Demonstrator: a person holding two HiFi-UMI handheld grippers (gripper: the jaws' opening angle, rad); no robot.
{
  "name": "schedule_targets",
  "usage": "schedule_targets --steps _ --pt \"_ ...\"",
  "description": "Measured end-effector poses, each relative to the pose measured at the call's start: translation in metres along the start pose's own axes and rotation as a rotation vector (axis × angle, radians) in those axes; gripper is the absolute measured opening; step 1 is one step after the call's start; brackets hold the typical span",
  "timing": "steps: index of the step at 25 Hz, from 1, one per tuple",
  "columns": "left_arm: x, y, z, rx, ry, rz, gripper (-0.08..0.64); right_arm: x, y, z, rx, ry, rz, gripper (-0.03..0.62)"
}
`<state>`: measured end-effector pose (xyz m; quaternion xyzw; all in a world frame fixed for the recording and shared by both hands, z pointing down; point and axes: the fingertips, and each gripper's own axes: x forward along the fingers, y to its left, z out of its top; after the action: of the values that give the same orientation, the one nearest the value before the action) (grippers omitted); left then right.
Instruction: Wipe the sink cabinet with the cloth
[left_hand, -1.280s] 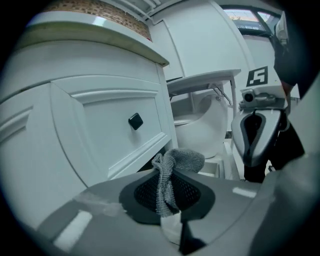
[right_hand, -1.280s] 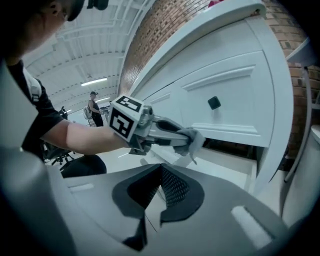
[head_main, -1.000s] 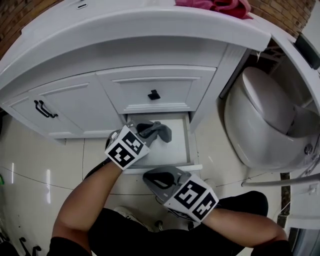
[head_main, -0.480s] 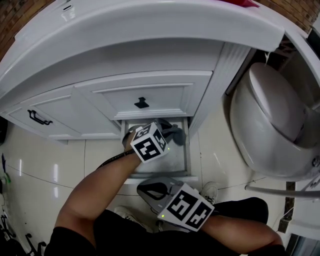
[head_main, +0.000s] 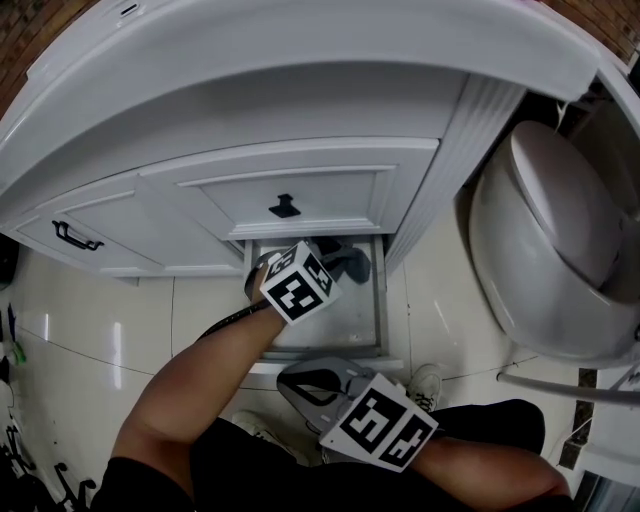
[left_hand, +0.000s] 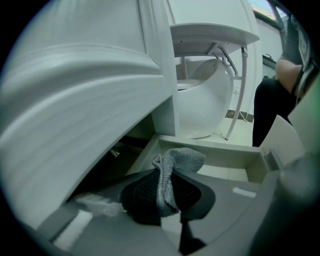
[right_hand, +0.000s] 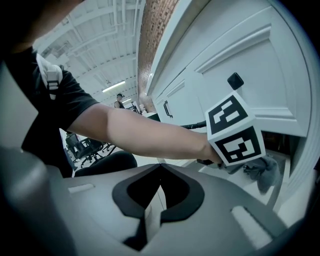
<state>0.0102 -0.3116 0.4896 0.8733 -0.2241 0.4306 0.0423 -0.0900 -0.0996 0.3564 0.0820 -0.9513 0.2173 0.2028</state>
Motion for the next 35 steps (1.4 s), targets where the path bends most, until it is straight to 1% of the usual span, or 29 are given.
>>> schedule_targets --steps 7,17,21,26,29,31,35 --pt "-0.032 0.019 -0.04 -0.07 0.048 0.057 0.035 0.005 0.008 0.001 -0.012 0.0 0.015 0.005" --pt "-0.076 0.042 -0.086 -0.1 0.117 0.127 0.035 0.005 0.011 0.0 -0.009 -0.006 -0.002 0.004" --pt "-0.085 0.046 -0.097 -0.09 0.139 0.154 0.035 0.007 0.012 -0.002 -0.009 -0.001 -0.002 0.004" --pt "-0.092 0.047 -0.111 -0.068 0.175 0.164 0.035 0.009 0.014 -0.002 -0.013 0.003 0.002 0.004" --pt "-0.097 0.041 -0.105 -0.068 0.157 0.153 0.035 0.009 0.017 -0.001 -0.016 0.0 0.008 0.005" --pt "-0.096 0.03 -0.088 -0.058 0.115 0.122 0.035 0.008 0.019 -0.001 -0.018 0.0 0.013 0.005" --pt "-0.079 -0.003 -0.048 -0.01 0.04 0.039 0.035 0.007 0.018 -0.005 -0.025 0.011 0.017 0.005"
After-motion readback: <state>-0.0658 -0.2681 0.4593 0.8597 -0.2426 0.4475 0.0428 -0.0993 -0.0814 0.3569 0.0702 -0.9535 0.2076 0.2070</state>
